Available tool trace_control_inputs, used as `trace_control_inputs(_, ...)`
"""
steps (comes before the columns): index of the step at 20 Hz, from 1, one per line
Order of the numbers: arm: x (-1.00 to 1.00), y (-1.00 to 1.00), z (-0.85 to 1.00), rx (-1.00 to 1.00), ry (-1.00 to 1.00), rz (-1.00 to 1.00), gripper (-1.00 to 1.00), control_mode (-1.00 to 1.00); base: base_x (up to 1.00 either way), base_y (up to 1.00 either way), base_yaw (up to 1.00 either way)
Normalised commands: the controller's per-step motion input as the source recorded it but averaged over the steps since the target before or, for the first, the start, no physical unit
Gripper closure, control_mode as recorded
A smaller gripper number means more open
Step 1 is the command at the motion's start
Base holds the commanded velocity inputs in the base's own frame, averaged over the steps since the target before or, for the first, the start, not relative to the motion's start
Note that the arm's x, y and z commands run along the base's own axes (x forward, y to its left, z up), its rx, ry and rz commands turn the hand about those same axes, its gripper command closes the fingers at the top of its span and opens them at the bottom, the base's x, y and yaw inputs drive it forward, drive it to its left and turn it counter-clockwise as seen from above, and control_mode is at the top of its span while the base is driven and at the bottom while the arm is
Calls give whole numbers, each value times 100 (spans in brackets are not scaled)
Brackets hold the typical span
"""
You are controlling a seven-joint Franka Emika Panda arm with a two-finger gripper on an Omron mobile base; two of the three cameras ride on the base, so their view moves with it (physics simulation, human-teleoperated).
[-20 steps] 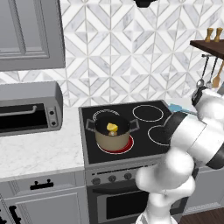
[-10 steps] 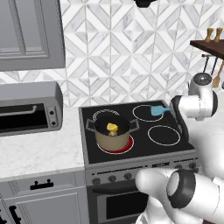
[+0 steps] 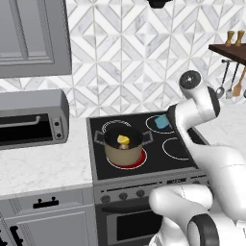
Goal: Put the lemon wedge and mushroom in the pot. Retrieve the spatula and lightly stir the vegetables in the pot.
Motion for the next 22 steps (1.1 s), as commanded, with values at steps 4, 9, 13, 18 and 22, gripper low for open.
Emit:
trace_control_inputs(4, 8, 100, 73, -32, 29, 4, 100, -100, 0, 0, 0)
trace_control_inputs(9, 23, 96, 12, -31, 27, 0, 100, -100, 0, 0, 0)
trace_control_inputs(13, 30, 72, 0, -22, 17, 0, 100, -100, 0, 0, 0)
trace_control_inputs(18, 64, 64, -25, -28, 8, 0, 100, -100, 0, 0, 0)
trace_control_inputs(22, 66, 53, -40, -26, 0, 0, 100, -100, 0, 0, 0)
